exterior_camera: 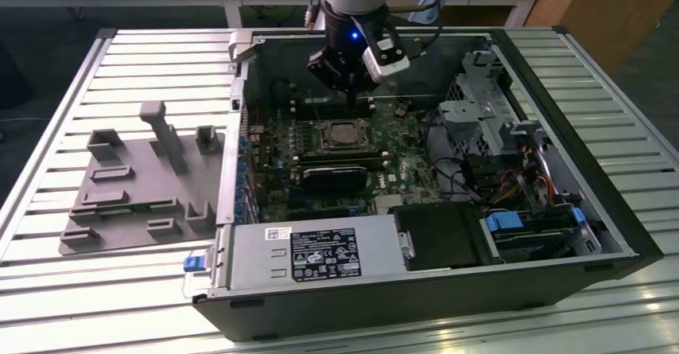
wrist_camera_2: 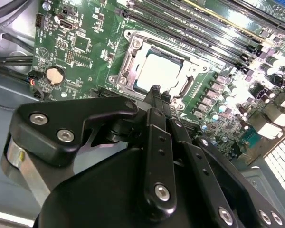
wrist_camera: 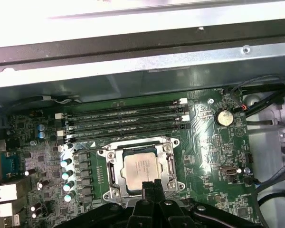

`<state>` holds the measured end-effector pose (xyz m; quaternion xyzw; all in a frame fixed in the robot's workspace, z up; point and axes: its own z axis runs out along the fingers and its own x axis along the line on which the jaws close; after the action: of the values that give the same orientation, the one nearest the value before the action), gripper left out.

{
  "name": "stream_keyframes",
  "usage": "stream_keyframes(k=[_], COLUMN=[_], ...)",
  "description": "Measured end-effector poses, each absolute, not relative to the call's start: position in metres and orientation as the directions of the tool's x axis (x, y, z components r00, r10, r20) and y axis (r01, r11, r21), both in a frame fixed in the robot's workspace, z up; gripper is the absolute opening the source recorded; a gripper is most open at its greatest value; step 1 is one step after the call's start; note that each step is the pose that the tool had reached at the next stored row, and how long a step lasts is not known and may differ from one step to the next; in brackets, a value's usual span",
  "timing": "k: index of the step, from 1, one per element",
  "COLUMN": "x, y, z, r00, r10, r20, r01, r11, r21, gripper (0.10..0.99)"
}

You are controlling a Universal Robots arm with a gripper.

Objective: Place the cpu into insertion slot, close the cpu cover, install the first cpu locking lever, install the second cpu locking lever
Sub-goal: 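Close the cpu cover, then install the first cpu locking lever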

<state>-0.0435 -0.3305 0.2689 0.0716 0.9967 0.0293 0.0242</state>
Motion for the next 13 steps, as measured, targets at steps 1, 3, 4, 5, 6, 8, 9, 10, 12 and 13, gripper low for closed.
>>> stream_keyframes(k=[1,3,4,5,6,8,9,10,12,13], x=[-0.0436,-0.0436,-0.0436,-0.0436,-0.0436,-0.0436,-0.0436,-0.0437,-0.0443,-0.0453], y=[-0.3306,-0.3306,-0.3306,-0.3306,-0.3306,-0.3306,-0.3306,-0.3306,-0.3305,-0.3306], z=[0.2692,0.2694,0.2694,0.2694,0.2695,0.2695,0.2695,0.2695,0.2696,0.2696], r00=[-0.989,-0.989,-0.989,-0.989,-0.989,-0.989,-0.989,-0.989,-0.989,-0.989], r10=[0.144,0.144,0.144,0.144,0.144,0.144,0.144,0.144,0.144,0.144], r20=[-0.044,-0.044,-0.044,-0.044,-0.044,-0.044,-0.044,-0.044,-0.044,-0.044], r01=[0.141,0.141,0.141,0.141,0.141,0.141,0.141,0.142,0.142,0.141], r11=[0.988,0.988,0.988,0.988,0.988,0.988,0.988,0.988,0.988,0.988], r21=[0.062,0.062,0.062,0.062,0.062,0.062,0.062,0.062,0.062,0.062], gripper=[0.102,0.102,0.102,0.102,0.102,0.102,0.102,0.102,0.102,0.102])
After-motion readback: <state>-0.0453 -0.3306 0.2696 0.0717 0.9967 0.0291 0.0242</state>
